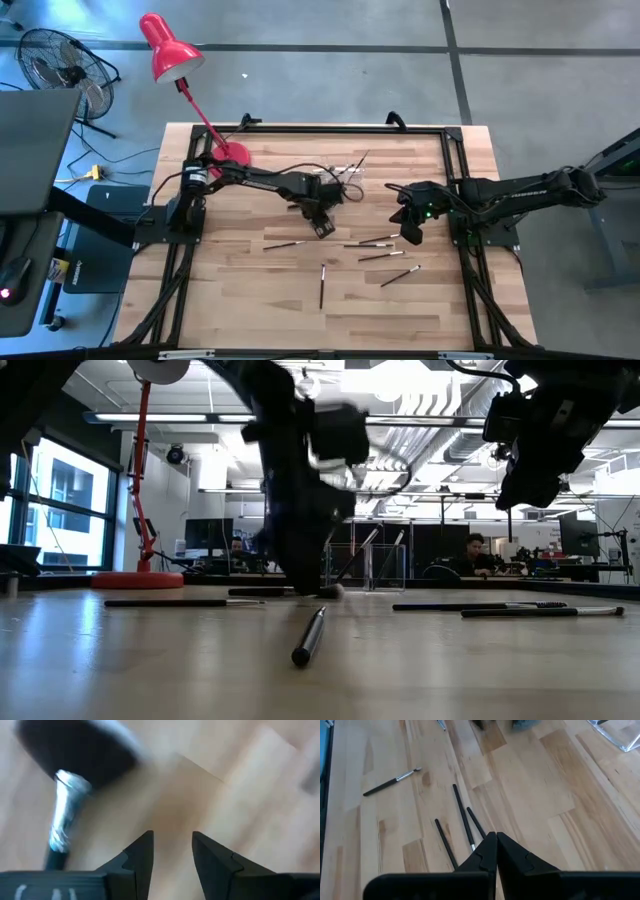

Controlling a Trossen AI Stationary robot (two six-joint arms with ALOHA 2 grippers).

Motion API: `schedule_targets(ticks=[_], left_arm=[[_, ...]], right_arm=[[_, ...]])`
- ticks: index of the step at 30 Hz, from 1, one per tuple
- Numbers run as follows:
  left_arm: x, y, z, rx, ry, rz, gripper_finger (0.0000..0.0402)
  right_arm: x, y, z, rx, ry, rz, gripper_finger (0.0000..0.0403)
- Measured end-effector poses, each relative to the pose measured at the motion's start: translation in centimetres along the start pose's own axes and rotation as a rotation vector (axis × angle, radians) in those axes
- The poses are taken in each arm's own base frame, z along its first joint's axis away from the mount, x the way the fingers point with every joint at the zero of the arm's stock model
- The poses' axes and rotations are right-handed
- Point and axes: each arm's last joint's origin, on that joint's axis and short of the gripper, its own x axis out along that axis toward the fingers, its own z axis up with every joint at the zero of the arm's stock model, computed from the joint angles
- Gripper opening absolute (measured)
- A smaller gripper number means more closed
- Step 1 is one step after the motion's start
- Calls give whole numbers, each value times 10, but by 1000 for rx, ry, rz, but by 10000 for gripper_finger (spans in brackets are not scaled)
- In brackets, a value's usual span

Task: Put items in baskets/containers
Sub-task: Put the highlighter brush into the transparent organizer

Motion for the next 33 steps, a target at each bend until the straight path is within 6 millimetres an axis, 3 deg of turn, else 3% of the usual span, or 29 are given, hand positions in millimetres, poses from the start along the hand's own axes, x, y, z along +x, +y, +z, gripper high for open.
schedule_targets(ticks=[3,7,15,19,27,33], left_arm=[[-22,-13,8,80,-67,19,131],[-38,-11,6,175,-59,129,131],[-37,-1,-3,288,42,207,131],[-26,5,-8,340,55,217,131],[-35,37,-39,324,42,142,131],[-56,45,-62,353,-143,69,131]], right_arm=[[0,0,0,0,-1,0,2],[0,0,1,0,-13,-12,4],[0,1,4,5,-55,-12,4],[0,0,5,41,-76,-43,2],[0,-1,7,169,-117,-79,2],[-1,-1,11,215,-189,-106,4]])
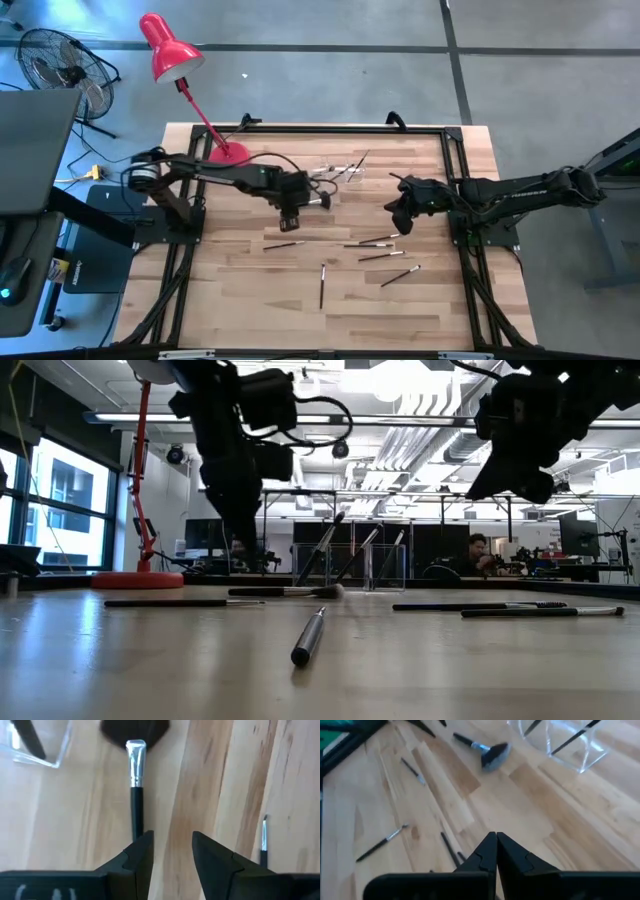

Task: Put items in baskets/containers
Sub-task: Put the highlighter brush into the transparent organizer

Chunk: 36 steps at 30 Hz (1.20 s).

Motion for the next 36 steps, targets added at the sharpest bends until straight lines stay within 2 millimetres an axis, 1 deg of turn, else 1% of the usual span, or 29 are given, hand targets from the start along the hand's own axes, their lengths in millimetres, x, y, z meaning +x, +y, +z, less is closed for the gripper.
schedule_targets(ticks=[2,5,7,9,12,13,16,22,36], left_arm=[[2,2,-2,-2,-11,17,131],[3,9,1,4,-35,23,131],[11,13,6,8,-60,25,131],[18,18,3,4,-33,29,131],[26,26,7,-2,-50,21,131],[28,28,5,-6,-31,23,131],[35,32,4,-9,-20,16,131],[37,32,5,38,-26,-3,131],[37,32,7,42,-49,-27,131]], right_arm=[[0,1,2,3,-26,-1,3],[0,1,4,7,-53,-6,1],[0,1,4,10,-67,-17,3],[0,1,5,12,-80,-23,4],[0,1,5,19,-88,-34,2],[0,1,5,19,-89,-34,1],[0,1,5,35,-91,-32,2],[0,1,5,39,-92,-32,2],[0,1,6,35,-99,-43,4]])
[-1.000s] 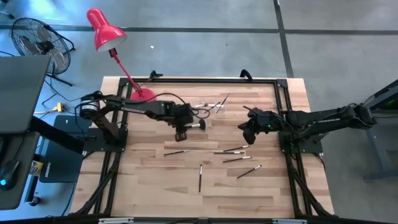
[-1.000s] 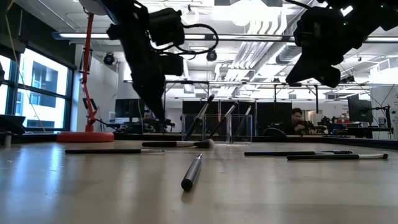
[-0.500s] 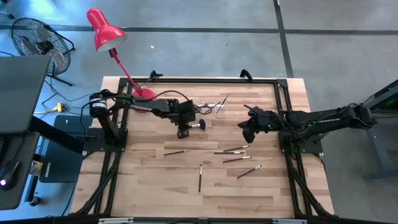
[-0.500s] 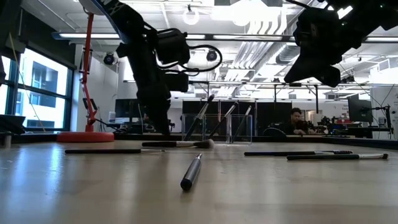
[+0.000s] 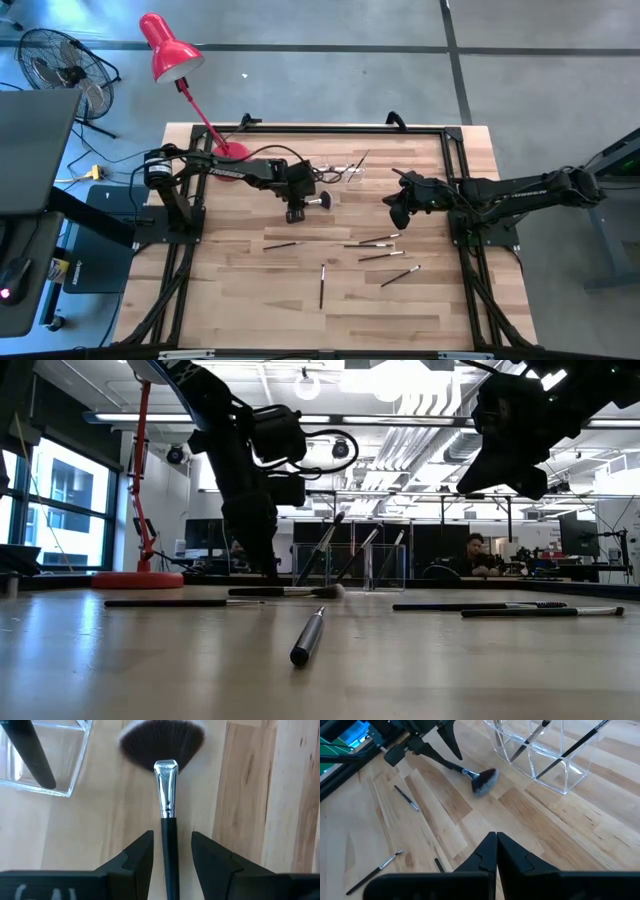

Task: Put items in baskets/containers
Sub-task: Put the highlighter brush into the transparent organizer

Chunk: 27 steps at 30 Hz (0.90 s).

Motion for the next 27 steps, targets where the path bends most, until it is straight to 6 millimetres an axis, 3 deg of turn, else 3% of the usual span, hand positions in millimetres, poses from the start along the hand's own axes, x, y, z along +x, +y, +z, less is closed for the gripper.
schedule_targets(ticks=[6,10,17,20,24,27], left_arm=[[1,-1,0,0,1,-20,131],[18,0,-6,-27,58,-29,131],[29,-5,-7,-56,82,-51,129],[29,-10,-7,-43,88,-37,104],[29,-16,-7,-53,100,-47,31],[25,-19,-5,-104,118,-86,30]], right_arm=[[0,0,0,-20,6,7,1],[0,0,0,-27,8,9,5],[0,1,-1,-39,28,33,2],[0,1,-1,-44,35,42,2],[0,1,-1,-51,38,46,6],[0,2,-1,-54,44,54,6]])
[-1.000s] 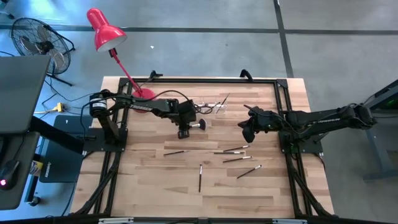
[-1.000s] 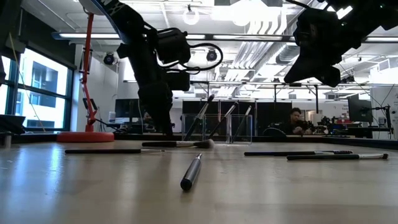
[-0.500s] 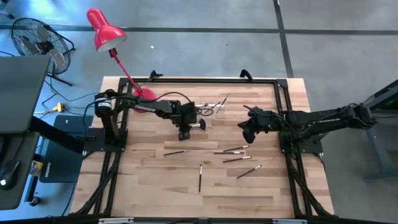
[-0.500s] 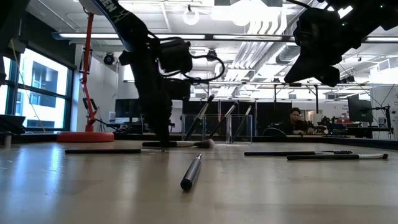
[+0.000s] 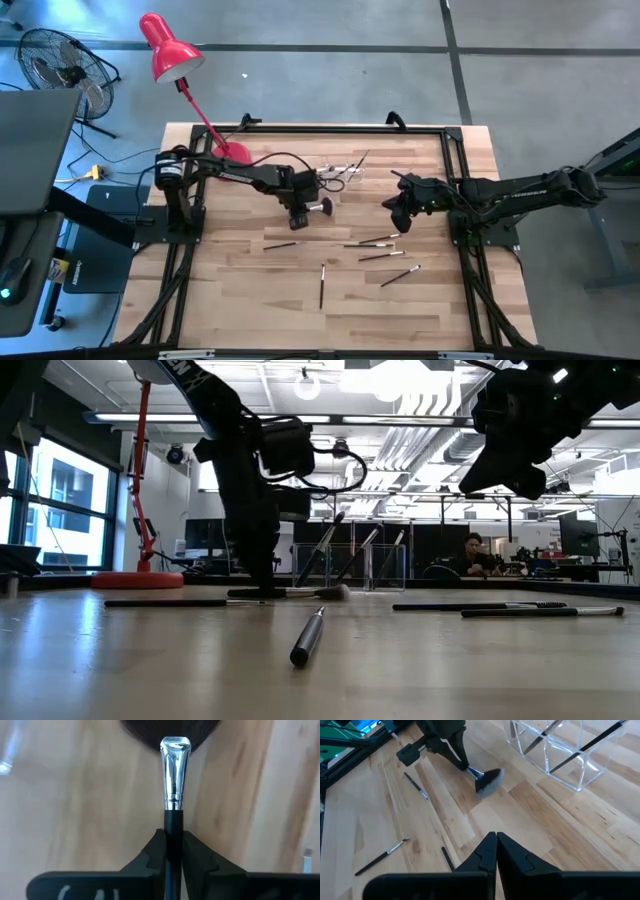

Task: Put items in baskets/containers
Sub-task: Put the highlighter brush into the transparent organizer

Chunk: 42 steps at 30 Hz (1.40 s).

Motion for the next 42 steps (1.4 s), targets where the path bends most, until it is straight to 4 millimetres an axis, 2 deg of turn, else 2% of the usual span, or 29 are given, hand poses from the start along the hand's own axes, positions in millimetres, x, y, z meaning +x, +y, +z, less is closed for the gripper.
schedule_targets(ticks=[4,6,9,13,19,22,24,27,31,35,38,42], left_arm=[[-5,-6,4,-78,30,-50,34],[-15,-12,5,-99,28,-92,33],[-37,-23,14,-99,-68,-119,33],[-69,-34,14,-87,-168,-112,33],[-123,-36,18,-125,-413,-69,33],[-138,-34,12,-165,-547,-33,33],[-138,-33,7,-204,-656,-51,33],[-128,-31,-15,-267,-793,-89,33],[-111,-30,-49,-355,-1127,-132,33],[-105,-20,-82,-418,-1464,-125,33],[-93,-15,-94,-422,-1479,-9,33],[-90,-14,-91,-387,-1434,144,33]], right_arm=[[0,0,-1,-26,14,19,2],[0,1,-1,-42,17,24,2],[0,1,-1,-54,17,24,5],[0,0,-1,-84,12,17,5],[0,0,-1,-130,13,3,2],[0,-3,-3,-139,38,-24,2],[0,-5,-6,-146,61,-57,1],[-1,-8,-9,-153,94,-80,2],[-1,-8,-11,-157,124,-73,1],[-1,-8,-11,-187,125,-61,3],[-1,-8,-10,-205,116,-68,1],[-1,-9,-10,-202,101,-95,2]])
